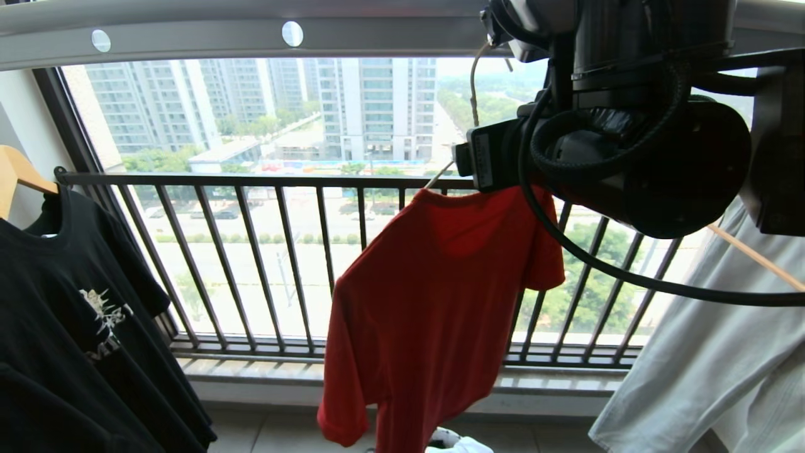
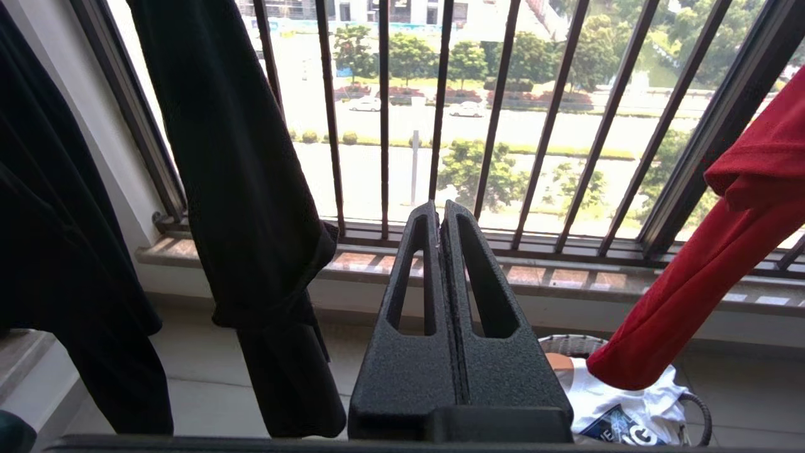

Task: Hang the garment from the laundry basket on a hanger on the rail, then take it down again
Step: Take the clothes off the clothes rack

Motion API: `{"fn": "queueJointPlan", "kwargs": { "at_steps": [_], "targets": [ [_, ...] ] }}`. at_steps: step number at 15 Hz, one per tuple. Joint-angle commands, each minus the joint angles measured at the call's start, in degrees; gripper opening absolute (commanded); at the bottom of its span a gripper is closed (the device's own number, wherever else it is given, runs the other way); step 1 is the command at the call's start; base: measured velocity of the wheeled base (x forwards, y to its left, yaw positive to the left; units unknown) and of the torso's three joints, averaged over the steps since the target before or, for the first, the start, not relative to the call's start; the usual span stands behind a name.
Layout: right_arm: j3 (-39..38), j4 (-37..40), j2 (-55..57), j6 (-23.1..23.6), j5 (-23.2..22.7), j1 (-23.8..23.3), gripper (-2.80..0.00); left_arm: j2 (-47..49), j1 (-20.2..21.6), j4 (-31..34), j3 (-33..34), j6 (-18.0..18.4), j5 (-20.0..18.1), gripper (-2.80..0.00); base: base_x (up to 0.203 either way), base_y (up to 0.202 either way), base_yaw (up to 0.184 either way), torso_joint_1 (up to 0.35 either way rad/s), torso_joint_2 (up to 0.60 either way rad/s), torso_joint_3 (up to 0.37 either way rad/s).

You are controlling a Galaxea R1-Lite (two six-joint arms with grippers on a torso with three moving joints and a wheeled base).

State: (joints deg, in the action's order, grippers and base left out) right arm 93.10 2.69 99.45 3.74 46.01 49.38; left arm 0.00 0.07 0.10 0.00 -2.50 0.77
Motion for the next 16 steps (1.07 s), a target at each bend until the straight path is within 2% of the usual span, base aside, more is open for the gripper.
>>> {"fn": "queueJointPlan", "kwargs": {
  "at_steps": [1, 9, 13, 16],
  "targets": [
    [0.1, 0.0, 0.2, 0.0, 0.2, -0.1, 0.00, 0.0, 0.0, 0.0, 0.0, 0.0, 0.0, -2.80, 0.000, 0.000, 0.000, 0.000, 0.00, 0.000],
    [1.5, 0.0, 0.4, 0.6, 0.1, -1.4, 0.00, 0.0, 0.0, 0.0, 0.0, 0.0, 0.0, -2.80, 0.000, 0.000, 0.000, 0.000, 0.00, 0.000],
    [1.6, -0.1, 1.8, 0.5, -0.5, -5.3, 0.00, 0.0, 0.0, 0.0, 0.0, 0.0, 0.0, -2.80, 0.000, 0.000, 0.000, 0.000, 0.00, 0.000],
    [1.6, -0.1, 2.5, 0.5, -3.3, -8.9, 0.00, 0.1, 0.0, 0.0, 0.0, 0.0, 0.0, -2.80, 0.000, 0.000, 0.000, 0.000, 0.00, 0.000]
  ]
}}
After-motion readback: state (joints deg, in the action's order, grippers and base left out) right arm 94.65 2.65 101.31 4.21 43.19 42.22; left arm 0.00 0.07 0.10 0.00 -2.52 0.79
